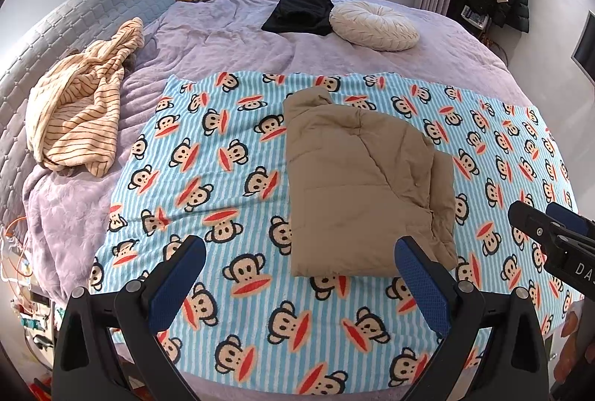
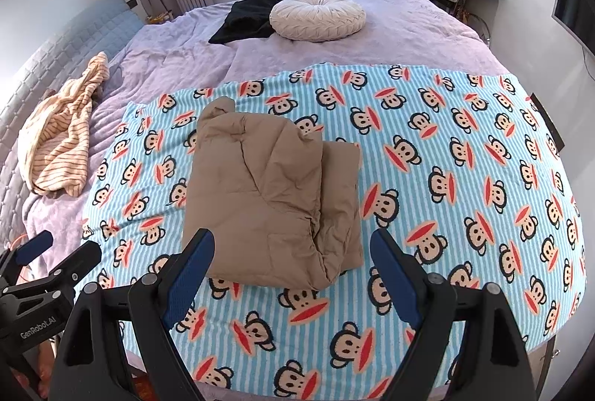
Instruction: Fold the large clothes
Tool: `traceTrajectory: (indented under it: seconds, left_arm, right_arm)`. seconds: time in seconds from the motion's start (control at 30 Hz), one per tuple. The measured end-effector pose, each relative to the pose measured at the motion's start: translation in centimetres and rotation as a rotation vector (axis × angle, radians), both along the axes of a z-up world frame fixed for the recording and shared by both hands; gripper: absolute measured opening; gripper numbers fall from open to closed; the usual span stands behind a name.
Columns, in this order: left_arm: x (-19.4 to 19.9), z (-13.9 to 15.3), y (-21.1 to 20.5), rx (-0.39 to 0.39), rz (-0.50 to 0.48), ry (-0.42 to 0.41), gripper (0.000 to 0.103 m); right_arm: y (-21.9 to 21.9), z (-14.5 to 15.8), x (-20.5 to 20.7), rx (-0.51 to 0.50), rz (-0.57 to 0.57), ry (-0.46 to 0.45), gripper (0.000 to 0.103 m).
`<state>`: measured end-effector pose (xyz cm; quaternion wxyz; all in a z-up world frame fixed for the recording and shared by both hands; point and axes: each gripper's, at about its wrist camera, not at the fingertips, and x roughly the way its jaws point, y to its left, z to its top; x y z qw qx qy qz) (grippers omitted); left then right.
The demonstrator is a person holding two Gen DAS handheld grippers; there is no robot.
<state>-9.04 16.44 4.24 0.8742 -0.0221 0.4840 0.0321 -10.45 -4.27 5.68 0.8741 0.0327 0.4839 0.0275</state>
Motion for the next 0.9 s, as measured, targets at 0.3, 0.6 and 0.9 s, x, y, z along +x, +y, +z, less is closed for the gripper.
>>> traceTrajectory:
  seconds: [0.3,0.6,0.9]
  left_arm:
    - [-0.05,0.05,-0.02,0.001,0.007,-0.002,0.102]
    - [0.00,0.11,0.08,0.000,0.010,-0.003,0.102]
    - [0.10,0.10,0.15,0.000,0.007,-0.002,0.102]
  right_arm:
    - [0.48,0.15,0.15,-0.002,0.008,-0.004,0.088]
    - [0.73,0.34,0.43,0.000,0.011,-0.010,0.088]
    - [0.62,0.39,0.54,-0.001,0.011,-0.010,0.088]
